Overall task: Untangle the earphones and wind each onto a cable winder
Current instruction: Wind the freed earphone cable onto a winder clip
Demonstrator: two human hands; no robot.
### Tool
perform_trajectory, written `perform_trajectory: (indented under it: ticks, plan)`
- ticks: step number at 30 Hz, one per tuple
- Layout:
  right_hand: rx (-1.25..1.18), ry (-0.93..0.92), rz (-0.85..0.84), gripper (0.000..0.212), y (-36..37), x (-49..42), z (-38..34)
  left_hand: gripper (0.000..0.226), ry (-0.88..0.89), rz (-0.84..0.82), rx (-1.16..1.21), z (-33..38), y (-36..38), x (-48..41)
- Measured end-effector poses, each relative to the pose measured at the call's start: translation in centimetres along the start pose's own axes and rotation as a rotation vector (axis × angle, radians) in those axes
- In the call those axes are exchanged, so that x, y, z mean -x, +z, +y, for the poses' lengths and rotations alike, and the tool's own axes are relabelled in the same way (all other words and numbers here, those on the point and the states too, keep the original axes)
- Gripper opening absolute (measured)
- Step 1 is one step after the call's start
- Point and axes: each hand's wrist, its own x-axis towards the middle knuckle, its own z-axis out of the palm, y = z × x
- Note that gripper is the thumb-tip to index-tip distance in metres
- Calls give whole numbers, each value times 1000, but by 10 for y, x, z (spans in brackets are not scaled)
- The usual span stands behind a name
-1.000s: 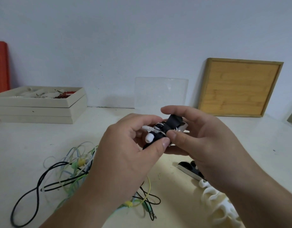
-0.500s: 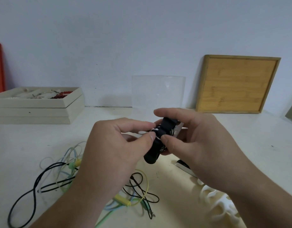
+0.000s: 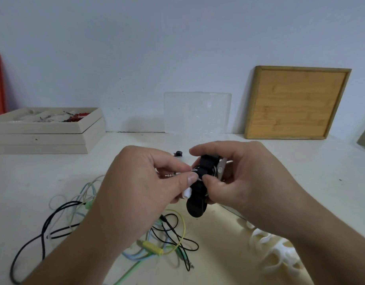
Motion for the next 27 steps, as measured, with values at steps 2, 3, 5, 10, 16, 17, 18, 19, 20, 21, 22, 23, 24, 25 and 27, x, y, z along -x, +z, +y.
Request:
perform_trajectory:
  ticks: [2, 3, 5, 10, 16, 17, 18, 19, 20, 21, 22, 23, 24, 25, 27]
  plan:
    - [0, 3, -5, 39, -1, 0, 0, 19, -8, 0, 25, 1, -1, 0]
    - [1, 7, -12, 39, -1, 0, -1, 17, -13, -6, 34, 1, -2, 0]
    - [12, 13, -33, 39, -2, 1, -1, 16, -6, -25, 6, 0, -3, 0]
    - [43, 54, -79, 40, -5, 0, -2, 9, 112, -16, -163, -5, -2, 0]
    - [116, 71, -134, 42, -6, -1, -3, 11, 286, -98, -230, -9, -4, -1]
    - [115, 77, -135, 42, -6, -1, -3, 11, 311, -106, -252, -11, -5, -2]
    - [111, 84, -135, 41, -6, -2, -2, 10, 339, -108, -280, -11, -5, -2]
    - [105, 88, -133, 41, -5, -2, -2, 10, 367, -104, -309, -12, -5, -2]
    - [99, 88, -132, 41, -5, -2, -2, 9, 395, -102, -340, -13, -5, -3]
    - [92, 86, -134, 41, -5, -1, -2, 8, 421, -103, -372, -13, -5, -3]
    - [80, 83, -137, 42, -6, -1, -1, 8, 439, -107, -399, -14, -5, -4]
    - [67, 84, -140, 41, -6, -1, -1, 8, 455, -113, -421, -13, -6, -4]
    - [55, 86, -145, 41, -6, 0, 0, 9, 474, -122, -443, -13, -6, -4]
    - [47, 87, -151, 41, -7, 0, 0, 12, 498, -135, -468, -13, -6, -5]
    - [32, 81, -158, 40, -8, -1, 1, 19, 545, -147, -501, -12, -5, -5]
